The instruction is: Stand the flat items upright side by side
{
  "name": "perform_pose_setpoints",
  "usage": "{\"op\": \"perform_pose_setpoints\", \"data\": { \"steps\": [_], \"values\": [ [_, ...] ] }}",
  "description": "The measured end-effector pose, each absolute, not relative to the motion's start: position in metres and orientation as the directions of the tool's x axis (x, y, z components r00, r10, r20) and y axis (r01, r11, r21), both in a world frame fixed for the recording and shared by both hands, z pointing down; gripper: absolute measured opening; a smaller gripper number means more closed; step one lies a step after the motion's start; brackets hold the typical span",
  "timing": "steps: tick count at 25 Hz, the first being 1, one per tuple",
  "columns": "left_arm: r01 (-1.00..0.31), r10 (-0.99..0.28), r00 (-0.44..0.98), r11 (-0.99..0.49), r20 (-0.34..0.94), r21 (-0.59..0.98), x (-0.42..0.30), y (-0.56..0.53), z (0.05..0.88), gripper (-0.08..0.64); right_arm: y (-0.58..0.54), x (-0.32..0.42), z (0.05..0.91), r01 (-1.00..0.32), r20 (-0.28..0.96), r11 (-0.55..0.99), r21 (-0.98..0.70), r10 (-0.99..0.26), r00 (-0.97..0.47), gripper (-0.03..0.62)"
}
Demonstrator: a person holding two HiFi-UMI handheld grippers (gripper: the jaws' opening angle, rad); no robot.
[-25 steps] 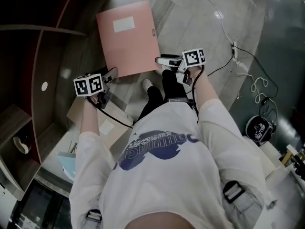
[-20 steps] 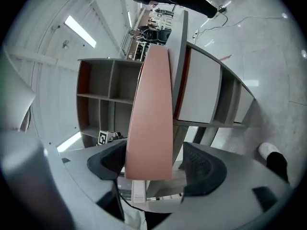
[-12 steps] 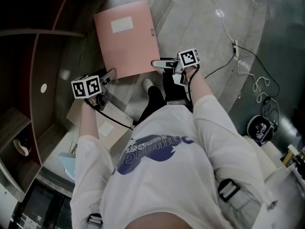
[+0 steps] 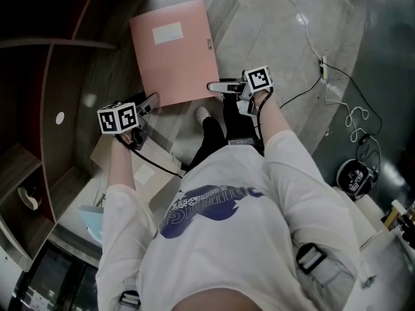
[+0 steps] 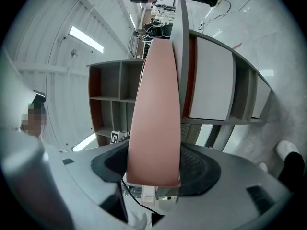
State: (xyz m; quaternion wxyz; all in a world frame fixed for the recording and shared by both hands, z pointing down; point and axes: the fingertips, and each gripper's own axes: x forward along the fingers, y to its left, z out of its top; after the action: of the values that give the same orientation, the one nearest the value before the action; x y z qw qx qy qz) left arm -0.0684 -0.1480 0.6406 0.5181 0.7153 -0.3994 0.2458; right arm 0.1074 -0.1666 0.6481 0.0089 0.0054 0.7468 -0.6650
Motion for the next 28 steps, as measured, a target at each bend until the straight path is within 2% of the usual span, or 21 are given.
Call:
{"op": "perform_pose_setpoints", "data": {
  "steps": [11, 16, 28],
  "values": [
    [-0.848, -0.354, 0.529, -0.185, 0.771, 0.497, -0.065, -0.146, 0.635, 0.206, -0.163, 0.107, 0.637, -0.007, 0.014, 0.165, -0.986, 0.043, -0.999, 0.293],
    [-0.856, -0.372, 0.518, -0.222, 0.77, 0.468, -0.065, -0.145, 0.63, 0.204, -0.163, 0.113, 0.641, -0.111, 0.133, 0.27, -0.956, 0.066, -0.989, 0.293],
    [-0.863, -0.426, 0.505, -0.256, 0.751, 0.435, -0.069, -0.134, 0.617, 0.201, -0.156, 0.107, 0.603, -0.189, 0.275, 0.546, -0.816, 0.08, -0.958, 0.295]
  ]
}}
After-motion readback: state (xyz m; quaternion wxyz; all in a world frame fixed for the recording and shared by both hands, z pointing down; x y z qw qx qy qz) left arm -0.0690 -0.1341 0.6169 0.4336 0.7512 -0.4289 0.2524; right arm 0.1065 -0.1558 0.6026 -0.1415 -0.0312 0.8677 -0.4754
